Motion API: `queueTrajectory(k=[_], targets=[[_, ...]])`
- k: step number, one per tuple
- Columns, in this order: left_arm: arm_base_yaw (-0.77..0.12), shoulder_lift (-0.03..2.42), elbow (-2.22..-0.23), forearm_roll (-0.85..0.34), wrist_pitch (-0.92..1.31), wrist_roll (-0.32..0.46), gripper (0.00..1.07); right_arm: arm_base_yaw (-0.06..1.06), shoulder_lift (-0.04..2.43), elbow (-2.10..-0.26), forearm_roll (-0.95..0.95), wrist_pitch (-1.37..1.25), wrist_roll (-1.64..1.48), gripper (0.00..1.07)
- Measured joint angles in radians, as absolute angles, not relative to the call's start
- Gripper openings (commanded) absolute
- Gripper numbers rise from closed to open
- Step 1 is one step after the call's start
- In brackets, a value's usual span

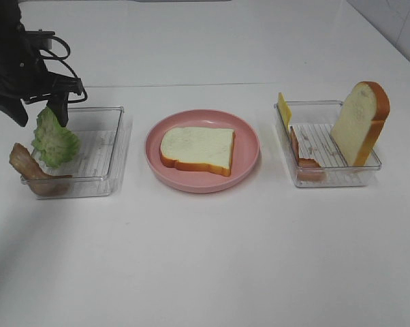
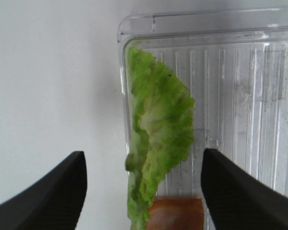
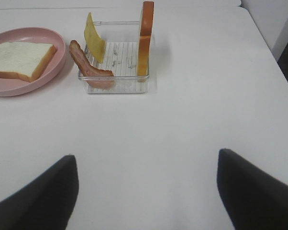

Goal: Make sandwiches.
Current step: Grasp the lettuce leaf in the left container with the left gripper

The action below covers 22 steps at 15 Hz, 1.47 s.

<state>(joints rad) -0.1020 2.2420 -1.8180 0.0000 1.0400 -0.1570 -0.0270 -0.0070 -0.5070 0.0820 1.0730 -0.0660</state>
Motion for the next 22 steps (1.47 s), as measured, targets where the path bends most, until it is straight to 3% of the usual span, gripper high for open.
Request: queueTrajectory(k=[11, 14, 17, 22], targets=[[-0.102, 2.242, -1.818, 0.009, 1.016, -0.156, 0.36, -0.027, -0.007, -0.507, 0.082, 1.073, -0.066, 0.75], [-0.102, 2.242, -1.818, 0.01, 1.016, -0.156, 0.25, -0.027, -0.007, -0.507, 0.082, 1.073, -0.066, 0.75], [-0.102, 2.242, -1.818, 0.01, 1.016, -0.156, 0.0, -0.027, -0.007, -0.507, 0.082, 1.073, -0.066, 0.75], [-0.102, 2.242, -1.818, 0.011, 1.022, -0.156, 0.0, -0.027, -0.007, -0.507, 0.082, 1.073, -0.066, 0.75]])
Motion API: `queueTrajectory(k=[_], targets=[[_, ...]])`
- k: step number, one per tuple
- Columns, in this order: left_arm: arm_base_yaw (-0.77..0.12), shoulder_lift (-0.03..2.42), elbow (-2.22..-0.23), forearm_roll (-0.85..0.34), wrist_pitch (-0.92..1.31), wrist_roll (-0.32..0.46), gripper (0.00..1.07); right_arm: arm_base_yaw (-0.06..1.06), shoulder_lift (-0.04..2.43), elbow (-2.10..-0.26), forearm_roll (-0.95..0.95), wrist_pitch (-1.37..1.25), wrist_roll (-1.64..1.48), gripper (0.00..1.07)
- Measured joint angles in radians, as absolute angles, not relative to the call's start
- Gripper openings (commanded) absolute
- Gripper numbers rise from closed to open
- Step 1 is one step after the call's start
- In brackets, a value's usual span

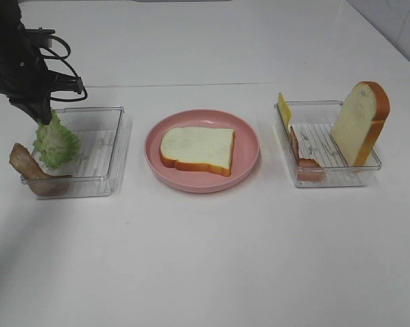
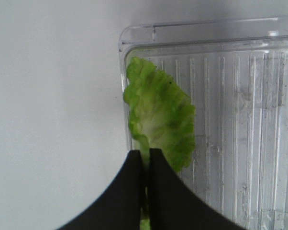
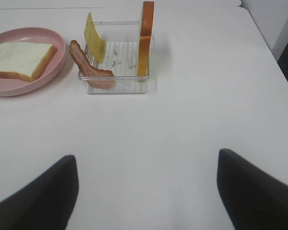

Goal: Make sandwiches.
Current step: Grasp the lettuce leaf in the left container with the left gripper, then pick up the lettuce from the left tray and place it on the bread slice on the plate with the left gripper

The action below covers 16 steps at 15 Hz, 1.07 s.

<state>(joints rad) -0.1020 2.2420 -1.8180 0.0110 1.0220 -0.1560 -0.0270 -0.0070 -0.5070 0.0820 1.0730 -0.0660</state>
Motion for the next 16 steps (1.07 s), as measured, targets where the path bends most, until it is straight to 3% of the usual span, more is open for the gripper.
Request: queueTrajectory(k=[6, 12, 15, 16], targets=[[-0.102, 2.176, -1.911, -0.055, 1.063, -0.121, 0.0, -0.027, -0.007, -0.507, 0.082, 1.073, -0.066, 0.75], [-0.121, 2.166, -2.036, -0.571, 1.034, 0.072, 0.0, -0.027, -0.007, -0.507, 0.082, 1.073, -0.066, 0.75], [-0.198, 2.191, -2.038, -0.672, 0.959, 0.107, 0.0, -0.027, -0.007, -0.507, 0.082, 1.073, -0.066, 0.75], [-0.267, 2.238, -2.039, -0.709, 0.924, 0.11, 0.0, -0.027, -0.007, -0.507, 0.082, 1.073, -0.066, 0.75]])
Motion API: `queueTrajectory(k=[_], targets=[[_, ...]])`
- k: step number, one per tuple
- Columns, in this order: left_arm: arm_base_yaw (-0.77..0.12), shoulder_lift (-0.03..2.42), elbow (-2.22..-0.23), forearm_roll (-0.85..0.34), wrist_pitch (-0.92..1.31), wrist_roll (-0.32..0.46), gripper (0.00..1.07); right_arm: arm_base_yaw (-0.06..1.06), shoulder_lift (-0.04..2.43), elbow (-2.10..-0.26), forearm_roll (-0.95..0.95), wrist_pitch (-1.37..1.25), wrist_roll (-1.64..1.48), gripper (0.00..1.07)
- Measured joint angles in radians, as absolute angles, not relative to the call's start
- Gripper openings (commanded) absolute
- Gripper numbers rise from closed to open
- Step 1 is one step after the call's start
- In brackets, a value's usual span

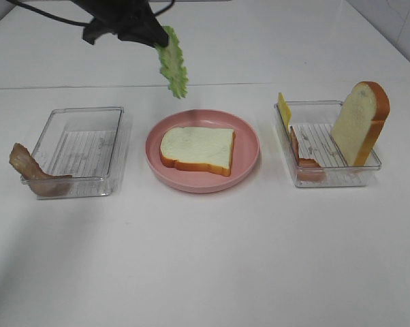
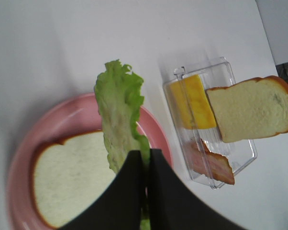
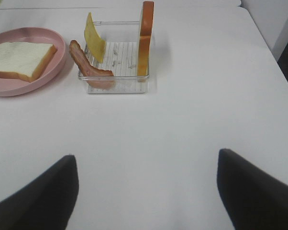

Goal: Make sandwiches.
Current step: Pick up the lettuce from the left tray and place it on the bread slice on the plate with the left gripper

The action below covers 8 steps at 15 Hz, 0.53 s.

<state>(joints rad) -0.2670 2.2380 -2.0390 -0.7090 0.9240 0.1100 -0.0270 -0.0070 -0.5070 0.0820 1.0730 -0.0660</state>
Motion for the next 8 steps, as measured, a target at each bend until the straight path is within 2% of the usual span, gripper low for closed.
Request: queueTrajectory(k=[5, 8], targets=[[-0.421, 2.35, -2.039, -0.767, 0.853, 0.111, 0.0, -0.027, -0.007, -0.507, 0.082, 1.073, -0.066, 0.75], [-0.452, 2.414, -2.039, -0.765, 0.836, 0.113, 0.0, -0.027, -0.007, -0.507, 0.082, 1.073, -0.066, 0.75]])
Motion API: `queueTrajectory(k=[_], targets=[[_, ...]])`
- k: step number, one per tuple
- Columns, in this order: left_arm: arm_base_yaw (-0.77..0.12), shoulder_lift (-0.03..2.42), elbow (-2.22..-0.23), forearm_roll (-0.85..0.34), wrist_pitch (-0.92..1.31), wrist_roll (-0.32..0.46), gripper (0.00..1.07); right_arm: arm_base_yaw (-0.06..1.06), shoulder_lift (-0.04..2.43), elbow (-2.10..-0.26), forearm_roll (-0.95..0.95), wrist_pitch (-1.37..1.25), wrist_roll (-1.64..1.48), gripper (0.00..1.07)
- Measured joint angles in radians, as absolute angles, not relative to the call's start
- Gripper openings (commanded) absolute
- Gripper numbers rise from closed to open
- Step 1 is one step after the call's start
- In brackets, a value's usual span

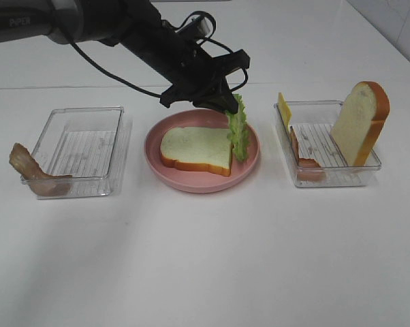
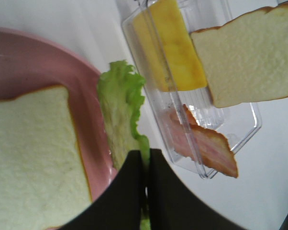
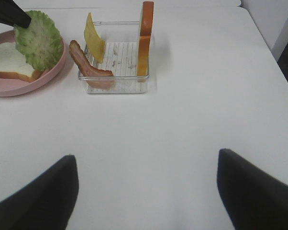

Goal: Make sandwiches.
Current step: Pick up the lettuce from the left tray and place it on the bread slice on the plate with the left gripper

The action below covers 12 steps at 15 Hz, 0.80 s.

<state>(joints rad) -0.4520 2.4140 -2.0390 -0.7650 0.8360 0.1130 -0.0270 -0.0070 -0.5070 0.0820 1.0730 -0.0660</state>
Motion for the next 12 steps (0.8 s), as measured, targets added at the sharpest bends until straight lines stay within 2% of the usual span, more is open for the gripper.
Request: queueTrajectory(k=[10, 11, 12], targets=[[-0.378, 2.426, -2.04, -0.639, 0.92, 0.113, 0.0, -0.027, -0.007, -0.507, 0.082, 1.073, -0.066, 0.75], [-0.378, 2.426, -2.04, -0.608, 0.926, 0.113, 0.01, -0.027, -0.007, -0.507, 0.082, 1.073, -0.066, 0.75], [-0.378, 2.426, -2.04, -0.585, 0.933, 0.113, 0.09, -0.027, -0.007, -0.507, 0.082, 1.073, -0.066, 0.75]])
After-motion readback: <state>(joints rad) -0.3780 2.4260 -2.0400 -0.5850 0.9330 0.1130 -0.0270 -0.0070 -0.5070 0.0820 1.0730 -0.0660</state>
